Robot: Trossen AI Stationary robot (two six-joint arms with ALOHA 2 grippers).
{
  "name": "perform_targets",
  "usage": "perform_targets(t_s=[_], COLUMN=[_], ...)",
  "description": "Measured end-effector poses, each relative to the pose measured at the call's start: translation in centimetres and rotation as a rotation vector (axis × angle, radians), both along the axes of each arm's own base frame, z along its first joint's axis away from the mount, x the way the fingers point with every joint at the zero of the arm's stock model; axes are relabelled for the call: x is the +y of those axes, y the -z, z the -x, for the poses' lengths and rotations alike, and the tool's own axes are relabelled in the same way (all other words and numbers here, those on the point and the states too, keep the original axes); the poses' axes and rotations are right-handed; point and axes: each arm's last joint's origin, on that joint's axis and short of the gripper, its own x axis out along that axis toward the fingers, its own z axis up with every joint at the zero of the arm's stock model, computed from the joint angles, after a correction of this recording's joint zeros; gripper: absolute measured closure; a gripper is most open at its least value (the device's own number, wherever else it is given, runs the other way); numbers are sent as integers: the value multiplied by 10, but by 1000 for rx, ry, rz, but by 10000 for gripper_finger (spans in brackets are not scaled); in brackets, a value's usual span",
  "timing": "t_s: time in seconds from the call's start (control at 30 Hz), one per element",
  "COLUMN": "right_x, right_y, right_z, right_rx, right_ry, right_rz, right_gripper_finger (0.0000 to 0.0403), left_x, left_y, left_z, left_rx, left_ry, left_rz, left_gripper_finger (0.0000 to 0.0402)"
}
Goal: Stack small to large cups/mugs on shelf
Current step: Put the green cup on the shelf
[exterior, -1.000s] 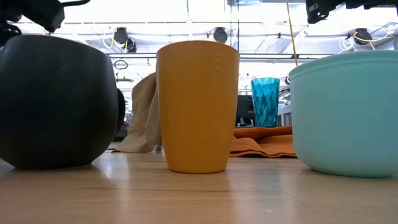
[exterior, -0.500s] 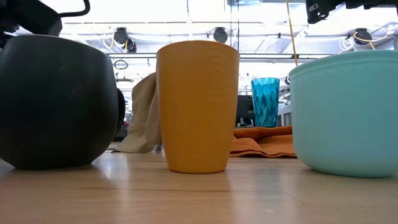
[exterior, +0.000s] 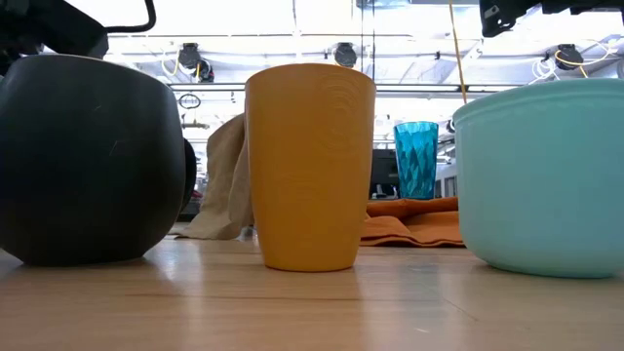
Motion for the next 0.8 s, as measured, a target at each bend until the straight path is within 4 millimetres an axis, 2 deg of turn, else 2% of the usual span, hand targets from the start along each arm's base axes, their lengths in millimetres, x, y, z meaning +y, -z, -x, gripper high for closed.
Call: perform_targets(t_s=[0.33,0.47,0.67,0.8], right_x=[0,0,0,0], right_y=[0,0,0,0], right_z=[0,0,0,0], right_rx=[0,0,0,0], right_ry=[0,0,0,0], right_rz=[0,0,0,0], right_gripper_finger=[261,261,261,261], left_x=[0,0,-1,-1], left_y=[0,0,0,0], left_z=[0,0,1,1], left_rx=[-3,-7,7,0], left_ry=[22,43,90,166], left_rz=[1,2,43,48], left_gripper_finger=[202,259,384,395])
